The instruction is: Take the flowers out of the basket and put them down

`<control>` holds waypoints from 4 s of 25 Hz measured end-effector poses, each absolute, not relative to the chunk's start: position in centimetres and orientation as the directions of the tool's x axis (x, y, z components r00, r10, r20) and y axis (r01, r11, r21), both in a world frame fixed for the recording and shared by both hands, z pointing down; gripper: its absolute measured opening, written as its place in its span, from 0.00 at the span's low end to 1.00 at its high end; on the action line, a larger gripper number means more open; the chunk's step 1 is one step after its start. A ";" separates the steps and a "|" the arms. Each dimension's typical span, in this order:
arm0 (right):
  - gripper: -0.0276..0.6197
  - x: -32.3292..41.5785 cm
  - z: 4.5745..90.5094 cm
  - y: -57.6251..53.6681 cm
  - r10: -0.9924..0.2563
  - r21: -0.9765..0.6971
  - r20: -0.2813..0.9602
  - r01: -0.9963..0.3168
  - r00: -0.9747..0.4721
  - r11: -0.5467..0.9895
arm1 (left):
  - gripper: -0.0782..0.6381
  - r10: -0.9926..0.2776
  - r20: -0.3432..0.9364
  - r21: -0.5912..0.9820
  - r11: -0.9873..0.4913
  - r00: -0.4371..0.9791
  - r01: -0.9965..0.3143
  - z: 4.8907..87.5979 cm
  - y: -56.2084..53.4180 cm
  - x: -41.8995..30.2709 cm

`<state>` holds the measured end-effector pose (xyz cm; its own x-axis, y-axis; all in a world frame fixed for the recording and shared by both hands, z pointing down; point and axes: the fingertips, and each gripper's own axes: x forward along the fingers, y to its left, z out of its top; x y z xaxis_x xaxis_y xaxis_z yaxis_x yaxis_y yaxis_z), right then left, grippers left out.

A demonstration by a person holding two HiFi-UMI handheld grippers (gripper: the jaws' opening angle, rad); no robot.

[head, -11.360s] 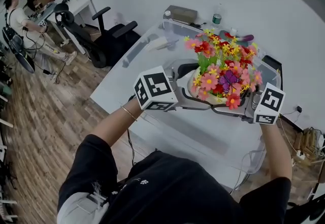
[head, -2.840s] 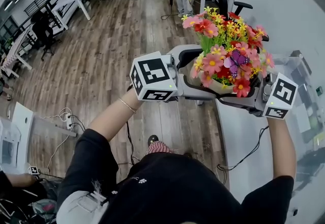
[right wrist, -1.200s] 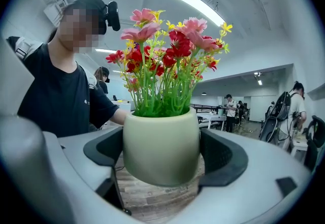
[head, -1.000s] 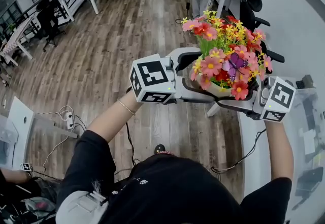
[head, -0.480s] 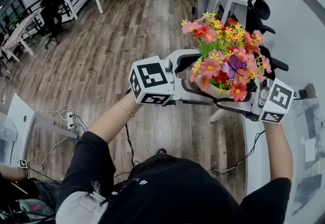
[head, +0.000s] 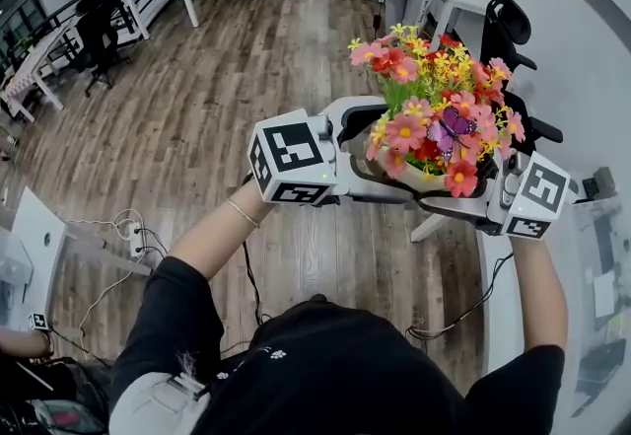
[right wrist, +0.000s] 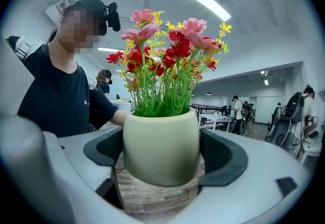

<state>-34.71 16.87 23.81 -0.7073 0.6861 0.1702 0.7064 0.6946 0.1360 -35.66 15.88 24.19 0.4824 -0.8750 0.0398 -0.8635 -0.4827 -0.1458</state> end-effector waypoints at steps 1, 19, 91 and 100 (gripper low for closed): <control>0.75 -34.7 23.9 16.7 0.685 0.136 0.170 0.705 -0.708 0.696 | 0.84 -0.874 0.039 -0.146 -0.484 0.484 -0.863 24.3 15.7 -35.7; 0.75 -35.4 25.2 15.4 0.661 0.121 0.156 0.678 -0.734 0.725 | 0.84 -0.853 0.038 -0.130 -0.521 0.521 -0.844 25.7 14.4 -36.3; 0.75 -37.7 26.2 3.6 0.597 0.138 0.054 0.598 -0.800 0.789 | 0.84 -0.798 0.079 -0.158 -0.601 0.597 -0.783 26.9 2.6 -38.7; 0.75 -44.6 26.9 5.9 0.518 0.131 0.082 0.524 -0.851 0.841 | 0.84 -0.739 0.053 -0.151 -0.670 0.671 -0.726 27.4 4.8 -45.4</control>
<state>-44.60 5.88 26.88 -0.8514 0.5179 0.0825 0.5245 0.8413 0.1309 -45.42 4.80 27.44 0.6712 -0.7394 0.0531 -0.7264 -0.6704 -0.1514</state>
